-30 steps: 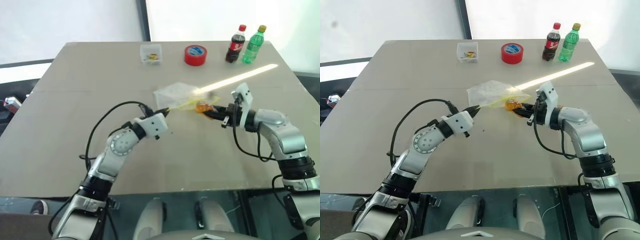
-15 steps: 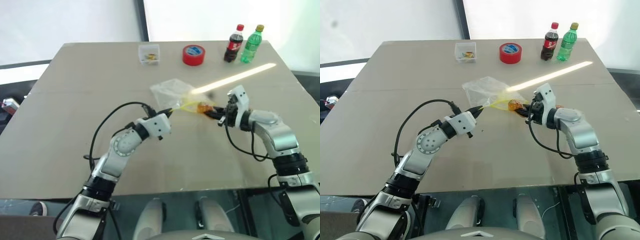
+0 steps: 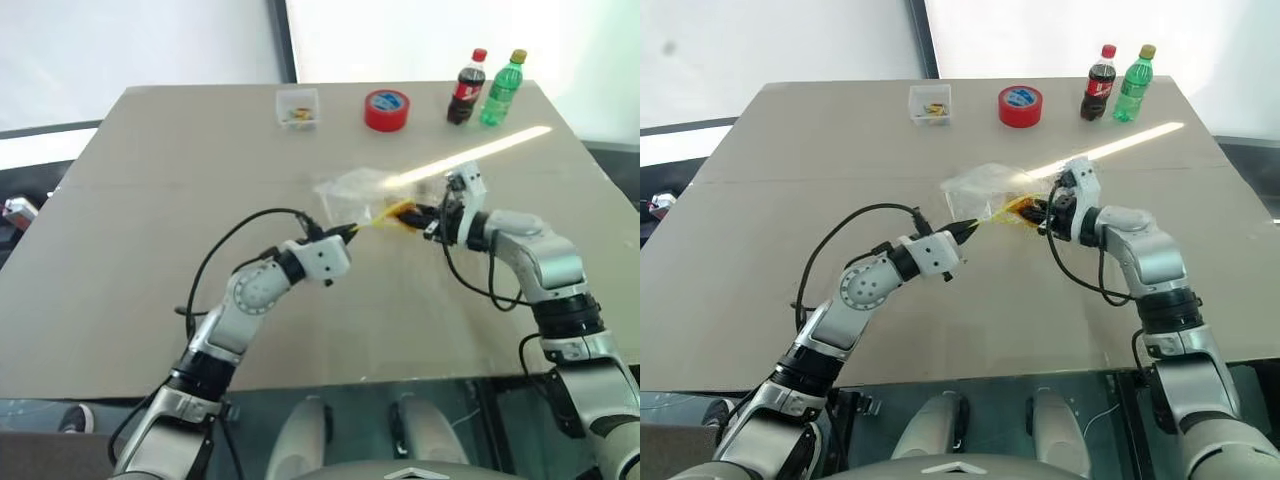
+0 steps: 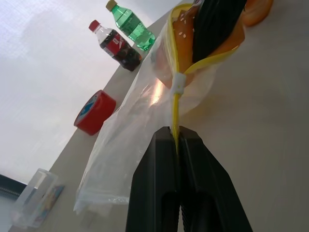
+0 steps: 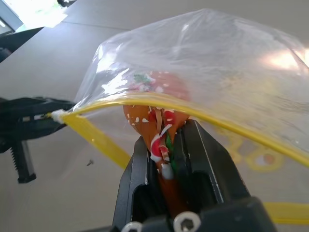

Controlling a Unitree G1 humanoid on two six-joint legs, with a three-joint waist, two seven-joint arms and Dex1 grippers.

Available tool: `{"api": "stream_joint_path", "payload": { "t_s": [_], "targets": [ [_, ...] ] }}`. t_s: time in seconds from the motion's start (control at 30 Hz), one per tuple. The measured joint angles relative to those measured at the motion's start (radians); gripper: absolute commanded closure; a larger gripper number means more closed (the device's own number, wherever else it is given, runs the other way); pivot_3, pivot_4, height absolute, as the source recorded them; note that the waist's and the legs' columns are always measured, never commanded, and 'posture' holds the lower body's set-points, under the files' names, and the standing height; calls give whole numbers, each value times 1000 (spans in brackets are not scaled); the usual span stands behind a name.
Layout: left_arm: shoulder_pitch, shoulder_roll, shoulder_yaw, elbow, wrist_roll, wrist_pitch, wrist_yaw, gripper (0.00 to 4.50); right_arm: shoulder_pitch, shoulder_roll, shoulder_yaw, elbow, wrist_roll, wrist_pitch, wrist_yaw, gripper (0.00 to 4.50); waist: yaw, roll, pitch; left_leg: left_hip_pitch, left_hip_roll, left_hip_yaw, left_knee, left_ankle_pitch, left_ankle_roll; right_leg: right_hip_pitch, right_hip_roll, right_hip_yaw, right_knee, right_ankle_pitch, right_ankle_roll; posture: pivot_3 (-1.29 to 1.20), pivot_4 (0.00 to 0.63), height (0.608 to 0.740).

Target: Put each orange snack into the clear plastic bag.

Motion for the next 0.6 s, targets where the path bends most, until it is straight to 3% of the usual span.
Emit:
{"api": "stream_joint_path", "payload": {
  "t_s": [0.37,0.43,0.47,0.5,0.53,0.57,0.6],
  "targets": [
    [-29,-41,-27,52,-9,-30,-13,4500,-11,99,50,13,-51,44,-86,4452,0,0,0,-1,0,0,-1,0,0,0,0,0,-1,0,0,0,150,740],
    [-29,-45,-27,55,-9,-30,-13,4500,-11,121,50,12,-51,49,-104,3467,0,0,0,-1,0,0,-1,0,0,0,0,0,-1,0,0,0,150,740],
    [-29,-47,-27,56,-9,-30,-13,4500,-11,140,44,12,-49,51,-117,3311,0,0,0,-1,0,0,-1,0,0,0,0,0,-1,0,0,0,150,740],
    [-29,-51,-27,56,-9,-30,-13,4500,-11,172,33,7,-40,55,-139,2775,-1,1,0,-1,0,0,-1,0,0,-1,0,0,0,0,0,0,150,740],
    [-29,-55,-27,56,-10,-30,-12,4500,-11,186,31,4,-38,56,-151,2466,-1,1,0,-1,0,0,-1,0,0,-1,0,0,0,0,0,0,150,740],
    [-29,-58,-26,56,-10,-30,-11,4500,-11,191,31,1,-40,55,-165,2466,-1,1,0,-1,0,-1,-1,0,0,-1,0,0,0,0,0,0,150,740],
    [-29,-58,-26,56,-10,-29,-11,4500,-11,190,30,1,-47,49,-177,1735,1,1,0,-1,0,0,-1,0,0,-1,0,0,0,0,0,0,150,740]
  ]
}}
